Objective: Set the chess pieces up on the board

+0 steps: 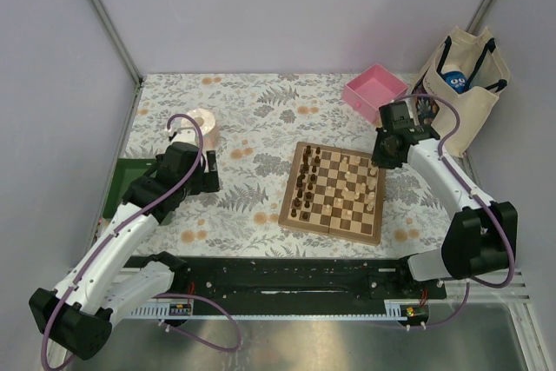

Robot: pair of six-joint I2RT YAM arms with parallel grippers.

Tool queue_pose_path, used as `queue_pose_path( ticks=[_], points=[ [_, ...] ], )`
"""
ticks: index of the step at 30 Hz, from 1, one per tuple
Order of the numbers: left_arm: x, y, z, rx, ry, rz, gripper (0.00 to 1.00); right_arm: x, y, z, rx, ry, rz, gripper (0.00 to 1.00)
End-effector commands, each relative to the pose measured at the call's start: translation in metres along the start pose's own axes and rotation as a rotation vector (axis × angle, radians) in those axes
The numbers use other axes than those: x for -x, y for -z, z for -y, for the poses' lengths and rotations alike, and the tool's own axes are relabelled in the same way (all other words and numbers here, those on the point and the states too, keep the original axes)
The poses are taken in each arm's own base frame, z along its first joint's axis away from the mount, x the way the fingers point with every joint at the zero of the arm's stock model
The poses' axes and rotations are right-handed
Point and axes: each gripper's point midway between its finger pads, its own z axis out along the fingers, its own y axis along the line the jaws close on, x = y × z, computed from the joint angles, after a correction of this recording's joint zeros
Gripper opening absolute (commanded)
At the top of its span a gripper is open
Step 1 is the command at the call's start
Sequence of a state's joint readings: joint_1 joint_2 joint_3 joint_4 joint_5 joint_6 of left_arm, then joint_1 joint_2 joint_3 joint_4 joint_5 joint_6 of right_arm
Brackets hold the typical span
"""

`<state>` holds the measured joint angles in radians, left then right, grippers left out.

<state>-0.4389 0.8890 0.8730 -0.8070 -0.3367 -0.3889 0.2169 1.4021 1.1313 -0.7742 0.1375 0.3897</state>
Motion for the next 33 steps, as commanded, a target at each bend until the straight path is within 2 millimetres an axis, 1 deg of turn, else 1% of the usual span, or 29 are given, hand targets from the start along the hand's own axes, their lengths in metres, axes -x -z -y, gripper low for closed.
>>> queue_pose_path(
  ticks=[1, 5, 11, 26, 33],
  points=[
    [0.013, 0.002, 0.003, -0.018, 0.014, 0.047, 0.99, -0.004, -0.011, 0.000, -0.002, 0.010, -0.021, 0.17],
    [0.013, 0.002, 0.003, -0.018, 0.014, 0.047, 0.99, -0.011, -0.019, 0.004, -0.015, 0.011, -0.046, 0.17],
    [0.013, 0.002, 0.004, -0.020, 0.012, 0.043, 0.99, -0.014, -0.028, 0.005, -0.023, 0.011, -0.059, 0.17],
    [0.011, -0.001, 0.004, -0.012, 0.007, 0.032, 0.99, -0.023, -0.042, 0.012, -0.056, 0.008, -0.096, 0.17],
    [0.011, -0.002, 0.004, -0.013, 0.007, 0.029, 0.99, -0.028, -0.051, 0.012, -0.051, -0.003, -0.117, 0.17]
  ],
)
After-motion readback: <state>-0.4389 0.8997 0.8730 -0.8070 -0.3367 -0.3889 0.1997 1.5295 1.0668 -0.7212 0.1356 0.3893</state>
